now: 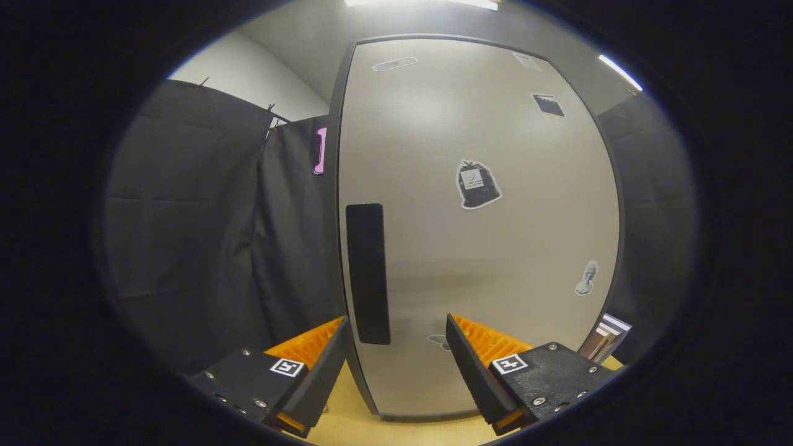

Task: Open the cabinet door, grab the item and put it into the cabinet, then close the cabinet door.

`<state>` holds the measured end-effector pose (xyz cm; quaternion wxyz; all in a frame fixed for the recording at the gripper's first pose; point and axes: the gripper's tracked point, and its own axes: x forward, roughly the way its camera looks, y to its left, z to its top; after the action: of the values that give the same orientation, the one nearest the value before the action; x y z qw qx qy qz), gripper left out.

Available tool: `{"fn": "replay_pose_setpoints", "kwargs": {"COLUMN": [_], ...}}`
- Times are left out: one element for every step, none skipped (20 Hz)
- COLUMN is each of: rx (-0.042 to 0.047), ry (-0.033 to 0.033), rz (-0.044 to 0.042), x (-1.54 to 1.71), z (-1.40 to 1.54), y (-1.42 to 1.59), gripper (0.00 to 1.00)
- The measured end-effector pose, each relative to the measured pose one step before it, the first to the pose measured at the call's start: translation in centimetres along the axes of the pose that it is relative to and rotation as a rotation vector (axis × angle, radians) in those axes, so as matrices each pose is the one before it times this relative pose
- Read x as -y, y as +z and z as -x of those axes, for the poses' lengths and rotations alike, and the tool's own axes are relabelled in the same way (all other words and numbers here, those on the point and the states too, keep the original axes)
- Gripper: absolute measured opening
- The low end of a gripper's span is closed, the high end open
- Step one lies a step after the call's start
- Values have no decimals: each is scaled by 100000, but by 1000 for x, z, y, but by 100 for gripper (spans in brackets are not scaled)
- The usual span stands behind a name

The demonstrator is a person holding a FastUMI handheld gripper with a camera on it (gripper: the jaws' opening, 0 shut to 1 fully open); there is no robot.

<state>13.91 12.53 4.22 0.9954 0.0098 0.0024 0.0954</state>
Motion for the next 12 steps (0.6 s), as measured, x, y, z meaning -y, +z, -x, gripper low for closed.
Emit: {"fn": "replay_pose_setpoints", "kwargs": {"rx": [-419,-854,-1323,-1628,-1482,-1447,-892,-760,85,123,18,17], "ry": [526,203,-808,-1506,121,238,1682,593,-1038,315,837,1128], "rz": [81,1038,1682,1667,-255,-1504,-1558,246,1214,394,-375,-40], "x": [-319,-198,-21,128,-173,-321,-568,-486,109,154,-24,-59], "z": [-542,-493,-559,-500,-380,-143,-288,-195,70,115,-63,58], "y": [-121,-257,-394,-534,-389,-239,-169,-37,234,-194,40,-2], "gripper": [93,91,89,85,81,70,64,55,45,35,34,32]}}
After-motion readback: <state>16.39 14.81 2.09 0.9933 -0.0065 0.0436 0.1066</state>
